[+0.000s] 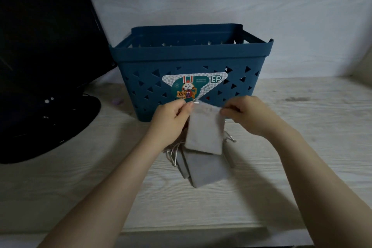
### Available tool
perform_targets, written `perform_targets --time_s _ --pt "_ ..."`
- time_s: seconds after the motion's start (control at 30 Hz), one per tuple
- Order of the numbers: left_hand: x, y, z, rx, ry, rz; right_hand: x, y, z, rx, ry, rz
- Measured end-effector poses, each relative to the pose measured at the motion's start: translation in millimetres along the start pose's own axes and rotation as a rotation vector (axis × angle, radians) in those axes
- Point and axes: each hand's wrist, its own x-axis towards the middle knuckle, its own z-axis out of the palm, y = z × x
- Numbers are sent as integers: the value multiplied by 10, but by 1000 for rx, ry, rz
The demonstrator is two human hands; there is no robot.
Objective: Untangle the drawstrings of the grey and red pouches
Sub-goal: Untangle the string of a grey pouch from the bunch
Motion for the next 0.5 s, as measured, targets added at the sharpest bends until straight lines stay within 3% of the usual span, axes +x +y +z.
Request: perform_targets --time_s 0.1,0.17,0.27,0.37,0.5 --pt "41 -42 8 -290 56 -188 3 63 -30 173 58 116" --pt "78 -29 -10 -631 64 -379 -20 86 -27 531 136 206" --pt "148 34 -34 -1160 -58 -601 28 102 38 1136 202 321" --pt "212 60 -17 -1614 -56 -672 113 7 107 1688 179 411" --pt "312 45 104 -1827 -35 -708 249 -63 126 2131 235 370"
